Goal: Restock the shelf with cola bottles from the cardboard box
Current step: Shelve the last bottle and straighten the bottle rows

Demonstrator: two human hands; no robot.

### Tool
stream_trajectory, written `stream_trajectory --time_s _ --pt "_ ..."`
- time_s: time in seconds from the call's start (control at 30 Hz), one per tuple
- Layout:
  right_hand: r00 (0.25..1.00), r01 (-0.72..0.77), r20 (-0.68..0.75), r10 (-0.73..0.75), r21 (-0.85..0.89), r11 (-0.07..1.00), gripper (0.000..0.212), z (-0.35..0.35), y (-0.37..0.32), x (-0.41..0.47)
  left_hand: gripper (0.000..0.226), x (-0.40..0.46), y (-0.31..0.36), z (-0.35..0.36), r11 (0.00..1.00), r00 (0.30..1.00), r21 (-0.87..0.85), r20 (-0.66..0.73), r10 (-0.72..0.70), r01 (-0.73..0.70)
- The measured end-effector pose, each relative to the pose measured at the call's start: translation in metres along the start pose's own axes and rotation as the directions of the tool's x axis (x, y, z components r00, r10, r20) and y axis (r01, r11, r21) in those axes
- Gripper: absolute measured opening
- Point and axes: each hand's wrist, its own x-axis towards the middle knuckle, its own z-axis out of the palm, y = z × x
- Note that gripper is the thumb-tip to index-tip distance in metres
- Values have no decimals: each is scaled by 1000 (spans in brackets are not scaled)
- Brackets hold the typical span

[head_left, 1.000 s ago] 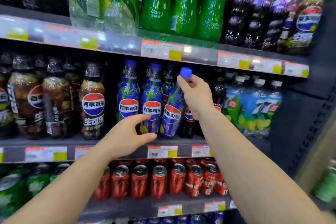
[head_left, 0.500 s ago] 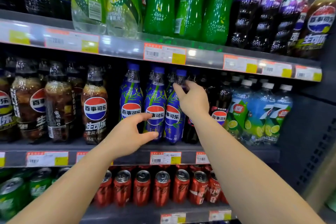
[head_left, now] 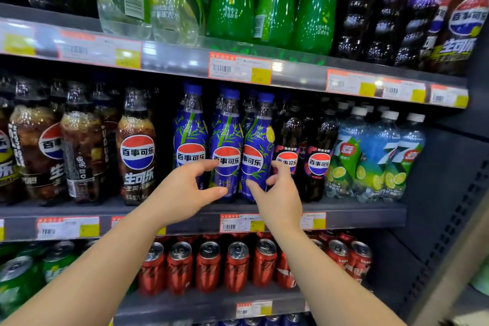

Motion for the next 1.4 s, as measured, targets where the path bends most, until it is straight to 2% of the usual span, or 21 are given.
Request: stream_trajectory --time_s 0.23,0.43,0.6,0.67,0.8,0.9,1.07,1.2,1.4 --pt "999 -44 -30 38 -207 977 56 6 11 0 66 -6 -7 7 1000 999 -12 39 -22 23" --pt "996 -83 -31 79 -182 980 57 1 7 -1 66 -10 -10 4 1000 998 -15 60 -1 1" --pt "977 10 -212 -13 -15 1000 52 -19 -34 23 65 -3 -7 -2 999 998 -30 55 17 -16" --pt "973 46 -229 -44 5 999 57 -27 -51 37 63 0 -3 -2 999 999 -37 33 31 -29" --pt "979 78 -184 -91 -79 994 70 -31 -59 45 61 -2 1 5 999 998 -31 -56 27 -29" --pt "968 116 -207 -143 -135 984 73 -38 -64 55 61 -6 2 12 1000 984 16 -175 10 -7" --pt "990 119 -44 -130 -199 973 73 -41 -70 71 66 -6 8 32 996 947 88 -322 2 28" --pt "993 118 25 -116 -112 987 64 -43 -59 81 68 -7 11 55 995 935 85 -354 -17 51" --pt "970 203 147 -192 -57 978 52 -52 -52 94 68 -5 0 64 987 899 102 -433 -67 122"
